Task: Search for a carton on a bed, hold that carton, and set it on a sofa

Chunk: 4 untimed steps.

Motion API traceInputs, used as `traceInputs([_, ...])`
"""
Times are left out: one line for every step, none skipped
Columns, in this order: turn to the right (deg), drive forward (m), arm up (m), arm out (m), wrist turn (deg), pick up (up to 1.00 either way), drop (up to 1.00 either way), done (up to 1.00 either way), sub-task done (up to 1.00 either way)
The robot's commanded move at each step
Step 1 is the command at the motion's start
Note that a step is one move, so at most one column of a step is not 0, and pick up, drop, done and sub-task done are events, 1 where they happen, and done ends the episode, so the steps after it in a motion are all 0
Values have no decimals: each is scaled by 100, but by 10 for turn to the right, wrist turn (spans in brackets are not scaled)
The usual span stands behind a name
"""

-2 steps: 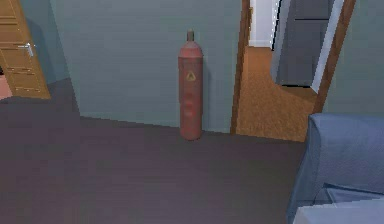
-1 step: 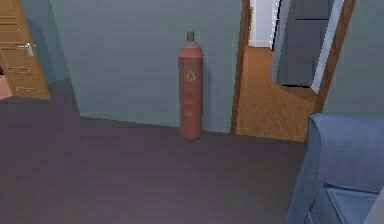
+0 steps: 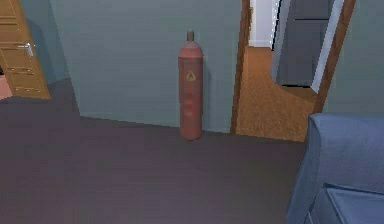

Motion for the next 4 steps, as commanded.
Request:
traceInputs([0, 0, 0, 0, 420, 0, 0, 0, 0])
traceInputs([0, 0, -20, 0, 0, 0, 0, 0, 0])
traceInputs([0, 0, -50, 0, 0, 0, 0, 0, 0])
traceInputs([0, 0, 0, 0, 0, 0, 100, 0, 0])
